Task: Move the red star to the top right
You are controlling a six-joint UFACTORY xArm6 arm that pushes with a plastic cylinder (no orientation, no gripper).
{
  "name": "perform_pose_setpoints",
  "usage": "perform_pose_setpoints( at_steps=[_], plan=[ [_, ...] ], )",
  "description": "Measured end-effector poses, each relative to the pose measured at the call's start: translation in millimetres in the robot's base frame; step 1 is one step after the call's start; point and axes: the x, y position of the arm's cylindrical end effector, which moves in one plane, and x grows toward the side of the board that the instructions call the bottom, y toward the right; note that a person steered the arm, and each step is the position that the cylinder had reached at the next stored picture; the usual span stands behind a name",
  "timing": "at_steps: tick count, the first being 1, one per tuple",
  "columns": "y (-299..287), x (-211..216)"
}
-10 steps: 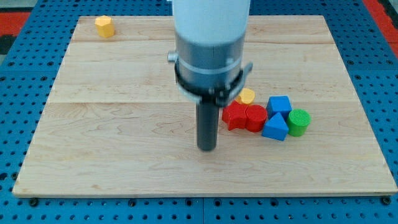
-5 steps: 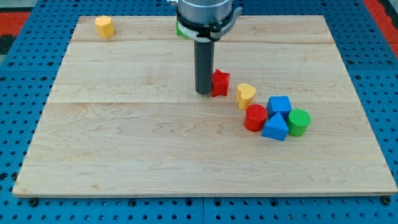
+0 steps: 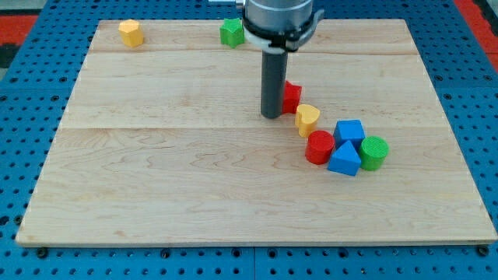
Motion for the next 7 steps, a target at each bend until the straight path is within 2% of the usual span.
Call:
perform_pose_setpoints(
  at_steps=[1, 2, 3, 4, 5, 6, 7],
  plan=[
    [5.6, -29.1],
    [9.1, -26.4],
    [8.7, -0.6],
    [35.4, -15.4],
    [44.6, -57.9],
    [69.5, -78.1],
    [73.0, -51.8]
  ],
)
